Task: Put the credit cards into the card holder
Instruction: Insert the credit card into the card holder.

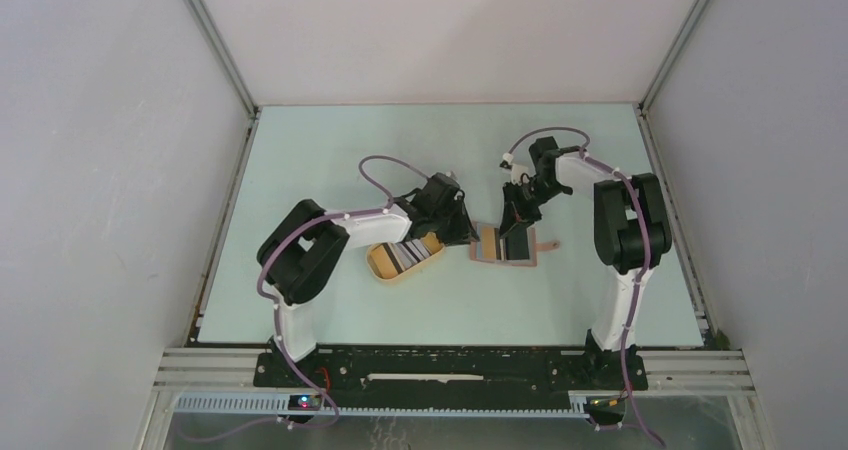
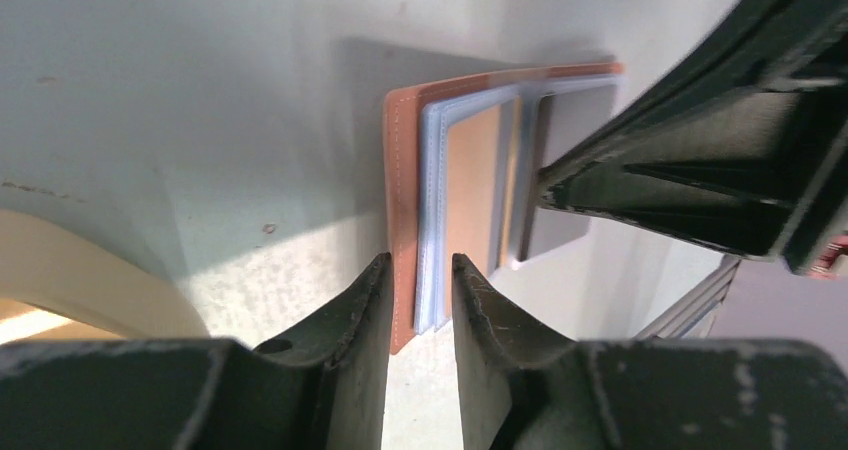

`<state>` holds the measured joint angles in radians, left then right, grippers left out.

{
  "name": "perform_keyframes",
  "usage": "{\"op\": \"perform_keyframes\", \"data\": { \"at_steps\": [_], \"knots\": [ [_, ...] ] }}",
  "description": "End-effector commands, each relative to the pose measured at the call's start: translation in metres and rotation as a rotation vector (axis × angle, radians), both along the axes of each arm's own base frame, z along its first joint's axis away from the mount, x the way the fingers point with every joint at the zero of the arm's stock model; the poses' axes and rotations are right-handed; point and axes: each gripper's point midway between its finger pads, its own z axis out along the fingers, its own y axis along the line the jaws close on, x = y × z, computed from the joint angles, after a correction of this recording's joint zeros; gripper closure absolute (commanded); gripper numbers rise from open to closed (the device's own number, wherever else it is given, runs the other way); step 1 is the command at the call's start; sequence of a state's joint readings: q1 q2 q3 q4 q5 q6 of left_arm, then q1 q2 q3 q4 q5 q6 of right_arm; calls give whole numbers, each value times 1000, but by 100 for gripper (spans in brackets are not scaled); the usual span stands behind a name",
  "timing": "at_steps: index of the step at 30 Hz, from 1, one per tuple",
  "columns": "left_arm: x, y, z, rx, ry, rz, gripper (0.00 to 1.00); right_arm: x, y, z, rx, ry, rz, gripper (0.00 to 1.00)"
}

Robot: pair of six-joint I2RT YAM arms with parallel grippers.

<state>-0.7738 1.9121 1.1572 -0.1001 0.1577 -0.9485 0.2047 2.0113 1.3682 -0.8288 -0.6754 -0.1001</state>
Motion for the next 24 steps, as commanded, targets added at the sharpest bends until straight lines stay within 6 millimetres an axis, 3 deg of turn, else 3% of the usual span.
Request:
{"op": "perform_keyframes", "data": {
  "at_steps": [1,6,11,24],
  "knots": [
    [12,-7,48,-93,-150,-12,67,4,-4,7,-23,-79,30,89],
    [16,-5,61,-110,-206,-9,68,4,-11,-8,-94,-66,27,89],
    [14,-4,61,-110,-210,-18,68,4,-15,-16,-150,-67,31,90],
    [17,4,81,-157,-312,3,67,-2,-4,-28,-163,-33,70,90]
  ]
}}
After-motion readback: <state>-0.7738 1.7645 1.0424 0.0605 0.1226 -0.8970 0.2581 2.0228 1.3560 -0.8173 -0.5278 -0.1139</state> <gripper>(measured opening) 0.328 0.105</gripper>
